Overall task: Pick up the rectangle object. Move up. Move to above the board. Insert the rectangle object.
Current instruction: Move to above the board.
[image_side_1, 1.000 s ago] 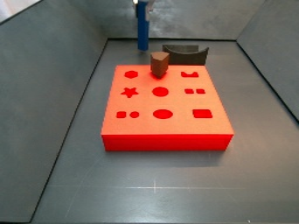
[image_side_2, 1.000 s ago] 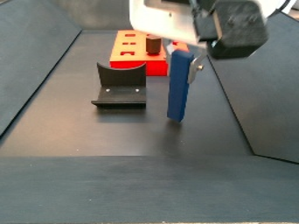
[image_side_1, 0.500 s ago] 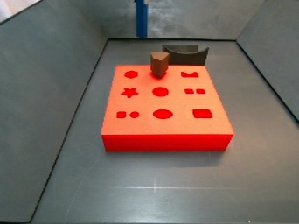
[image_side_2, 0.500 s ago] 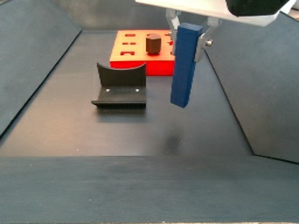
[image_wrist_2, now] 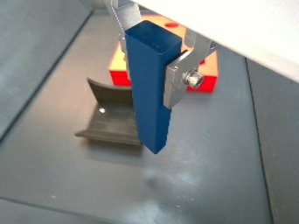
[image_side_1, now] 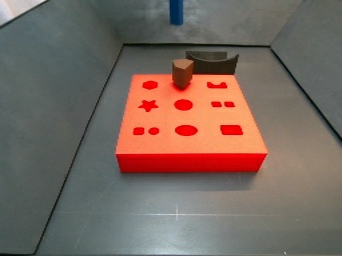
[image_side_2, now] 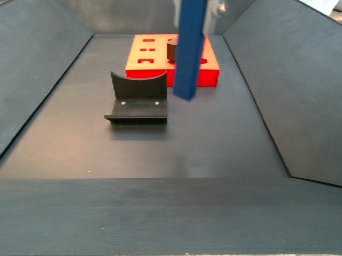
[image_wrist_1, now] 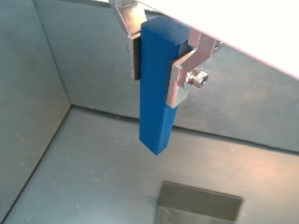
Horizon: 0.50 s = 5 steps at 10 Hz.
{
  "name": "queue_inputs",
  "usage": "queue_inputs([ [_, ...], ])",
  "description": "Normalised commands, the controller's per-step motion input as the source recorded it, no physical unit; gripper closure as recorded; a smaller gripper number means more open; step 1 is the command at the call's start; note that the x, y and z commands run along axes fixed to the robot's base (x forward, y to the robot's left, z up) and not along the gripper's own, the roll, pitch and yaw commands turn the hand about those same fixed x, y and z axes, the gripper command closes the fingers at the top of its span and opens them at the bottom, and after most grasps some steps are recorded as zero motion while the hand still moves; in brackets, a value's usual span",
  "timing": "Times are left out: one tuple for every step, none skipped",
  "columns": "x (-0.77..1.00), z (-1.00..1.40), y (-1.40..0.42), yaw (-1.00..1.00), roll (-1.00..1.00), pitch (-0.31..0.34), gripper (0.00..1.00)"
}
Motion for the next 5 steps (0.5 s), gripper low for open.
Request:
queue_inputs([
  [0.23,1.0,0.0,0.02,0.02,0.09,1.0],
  [0.16,0.84,-0.01,0.02,0.02,0.093,1.0],
  [0.07,0.62,-0.01,0.02,0.03,0.087,1.0],
  [0.04,0.47,-0.01,0.02,0.05,0.082,1.0],
  [0.03,0.36,-0.01,0.03,0.05,0.086,1.0],
])
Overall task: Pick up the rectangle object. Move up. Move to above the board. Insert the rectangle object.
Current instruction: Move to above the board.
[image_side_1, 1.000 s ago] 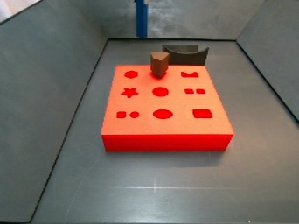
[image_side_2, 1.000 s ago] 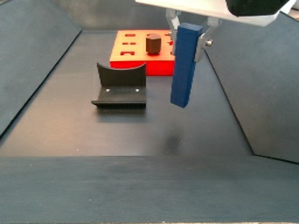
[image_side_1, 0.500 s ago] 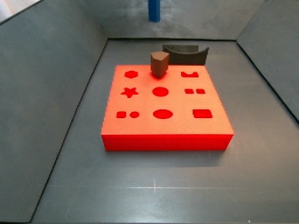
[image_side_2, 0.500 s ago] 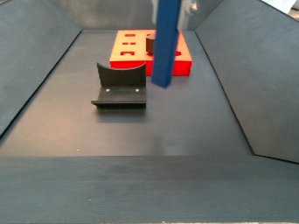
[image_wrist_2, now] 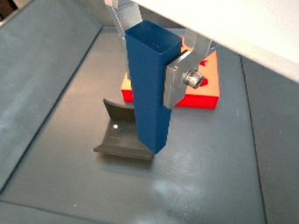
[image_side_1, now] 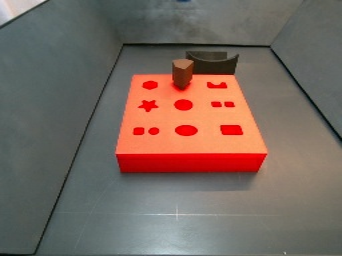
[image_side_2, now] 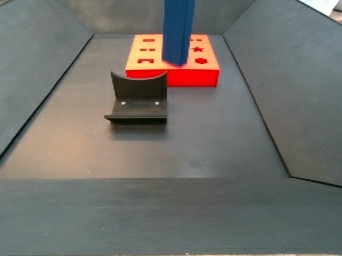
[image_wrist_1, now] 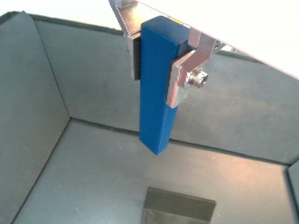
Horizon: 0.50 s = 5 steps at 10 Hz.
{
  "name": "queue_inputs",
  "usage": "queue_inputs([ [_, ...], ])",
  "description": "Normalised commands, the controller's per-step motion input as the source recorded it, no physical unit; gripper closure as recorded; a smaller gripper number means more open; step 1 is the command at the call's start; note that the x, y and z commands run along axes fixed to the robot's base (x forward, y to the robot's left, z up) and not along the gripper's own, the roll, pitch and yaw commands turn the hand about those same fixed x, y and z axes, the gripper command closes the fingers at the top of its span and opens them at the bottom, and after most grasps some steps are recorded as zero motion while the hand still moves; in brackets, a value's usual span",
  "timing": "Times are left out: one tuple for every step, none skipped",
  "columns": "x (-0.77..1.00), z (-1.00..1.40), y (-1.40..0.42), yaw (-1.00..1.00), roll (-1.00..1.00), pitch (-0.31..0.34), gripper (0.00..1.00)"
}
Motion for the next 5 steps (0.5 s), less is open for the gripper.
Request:
queue_inputs([
  [-0.1,0.12,-1.0,1.0,0.01,0.278,1.0],
  [-0.1,0.11,-1.0,1.0,0.02,0.272,1.0],
  [-0.11,0.12,-1.0,1.0,0.03,0.264,1.0],
  [-0.11,0.12,-1.0,1.0,0.01,0.257,1.0],
  [-0.1,0.12,-1.0,1.0,0.02,0.248,1.0],
])
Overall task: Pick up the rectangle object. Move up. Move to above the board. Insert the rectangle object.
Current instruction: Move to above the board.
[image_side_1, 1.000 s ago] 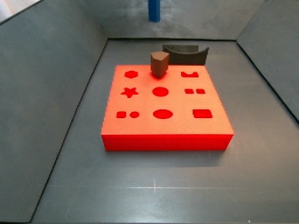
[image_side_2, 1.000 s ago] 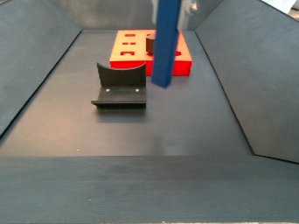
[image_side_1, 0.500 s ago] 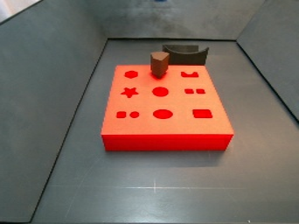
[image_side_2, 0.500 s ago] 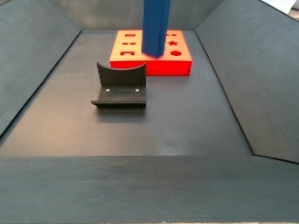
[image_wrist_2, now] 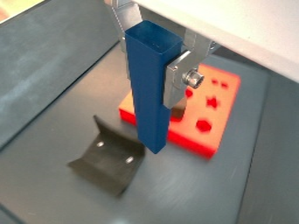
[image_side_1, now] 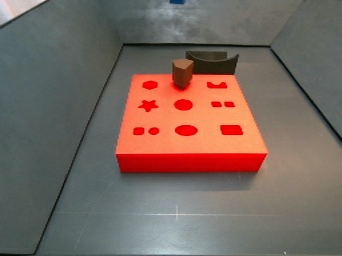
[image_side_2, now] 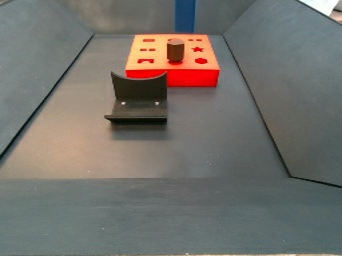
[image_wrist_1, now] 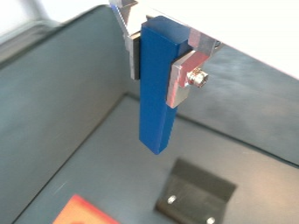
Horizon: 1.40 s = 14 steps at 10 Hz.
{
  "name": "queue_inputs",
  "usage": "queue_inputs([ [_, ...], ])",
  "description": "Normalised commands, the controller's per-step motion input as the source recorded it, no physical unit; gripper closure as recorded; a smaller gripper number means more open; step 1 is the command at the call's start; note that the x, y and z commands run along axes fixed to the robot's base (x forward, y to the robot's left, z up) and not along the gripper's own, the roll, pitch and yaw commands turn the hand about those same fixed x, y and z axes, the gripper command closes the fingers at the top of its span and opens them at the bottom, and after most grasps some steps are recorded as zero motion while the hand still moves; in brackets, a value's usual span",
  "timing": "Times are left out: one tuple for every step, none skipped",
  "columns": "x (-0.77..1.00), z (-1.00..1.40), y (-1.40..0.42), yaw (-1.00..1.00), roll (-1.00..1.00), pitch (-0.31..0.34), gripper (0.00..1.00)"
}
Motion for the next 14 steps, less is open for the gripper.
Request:
queue_inputs([
  [-0.1,0.12,-1.0,0.91,0.03,0.227,1.0],
  [-0.1,0.12,-1.0,0.64,0.03,0.169,1.0],
  [-0.1,0.13,-1.0,0.35,0.02,0.106,1.0],
  [-0.1,0.13,-1.0,0.21,0.03,0.065,1.0],
  [-0.1,0.13,-1.0,0.14,0.02,0.046,1.0],
  [-0.1,0.14,-1.0,0.07,0.0,0.036,1.0],
  [-0.1,0.15,-1.0,0.04,0.01,0.037,1.0],
  [-0.09,0.15,-1.0,0.03,0.01,0.032,1.0],
  [-0.09,0.16,-1.0,0.01,0.0,0.034,1.0],
  [-0.08,0.17,-1.0,0.01,0.01,0.052,1.0],
  [-0.06,0.17,-1.0,0.02,0.0,0.067,1.0],
  [0.0,0.11,-0.61,0.01,0.0,0.095,1.0],
  [0.02,0.08,-0.38,0.01,0.0,0.107,1.0],
  [0.03,0.04,-0.2,0.01,0.0,0.108,1.0],
])
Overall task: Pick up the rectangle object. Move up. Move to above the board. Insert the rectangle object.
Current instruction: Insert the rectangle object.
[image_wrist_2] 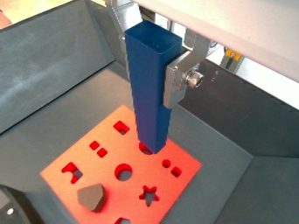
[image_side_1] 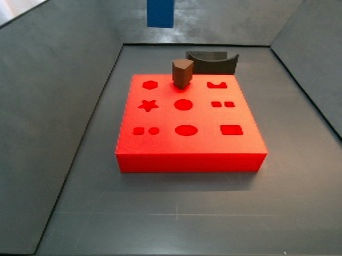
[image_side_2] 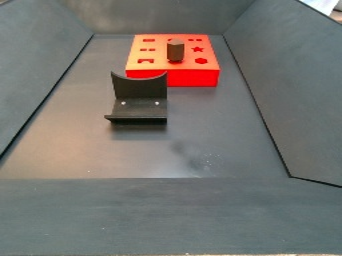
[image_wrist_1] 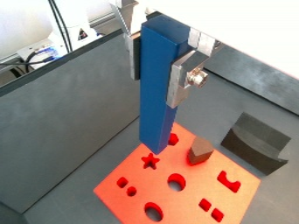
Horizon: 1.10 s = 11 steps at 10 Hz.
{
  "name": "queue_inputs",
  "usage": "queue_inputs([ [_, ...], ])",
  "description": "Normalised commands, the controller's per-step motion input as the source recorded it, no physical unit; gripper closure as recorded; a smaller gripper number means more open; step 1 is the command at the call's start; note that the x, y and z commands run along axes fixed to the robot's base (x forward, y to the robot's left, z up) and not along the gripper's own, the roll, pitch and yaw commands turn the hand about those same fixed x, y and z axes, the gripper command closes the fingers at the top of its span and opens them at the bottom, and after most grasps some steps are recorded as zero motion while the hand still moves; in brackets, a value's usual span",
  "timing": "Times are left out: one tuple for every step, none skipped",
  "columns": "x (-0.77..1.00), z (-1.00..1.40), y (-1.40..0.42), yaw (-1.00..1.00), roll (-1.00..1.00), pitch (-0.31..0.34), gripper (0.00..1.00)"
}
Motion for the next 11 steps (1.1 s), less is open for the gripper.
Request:
queue_inputs([
  [0.91,-0.21,0.0,0.03,0.12,-0.093,1.0],
  [0.91,-0.19,0.06,0.0,0.06,-0.171,1.0],
  [0.86,-0.16,0.14,0.0,0.0,-0.281,1.0],
  [0.85,-0.17,0.15,0.0,0.0,-0.29,1.0],
  [0.85,-0.17,0.15,0.0,0.0,-0.29,1.0],
  [0.86,-0.18,0.13,0.0,0.0,-0.287,1.0],
  [0.96,-0.09,0.0,0.01,0.06,-0.147,1.0],
  [0.97,-0.05,0.02,0.06,0.15,-0.04,1.0],
  [0.97,-0.12,0.0,0.04,0.3,0.0,1.0],
  [0.98,-0.19,-0.06,0.01,0.4,0.061,1.0],
  [0.97,-0.25,-0.2,0.02,0.45,0.116,1.0],
])
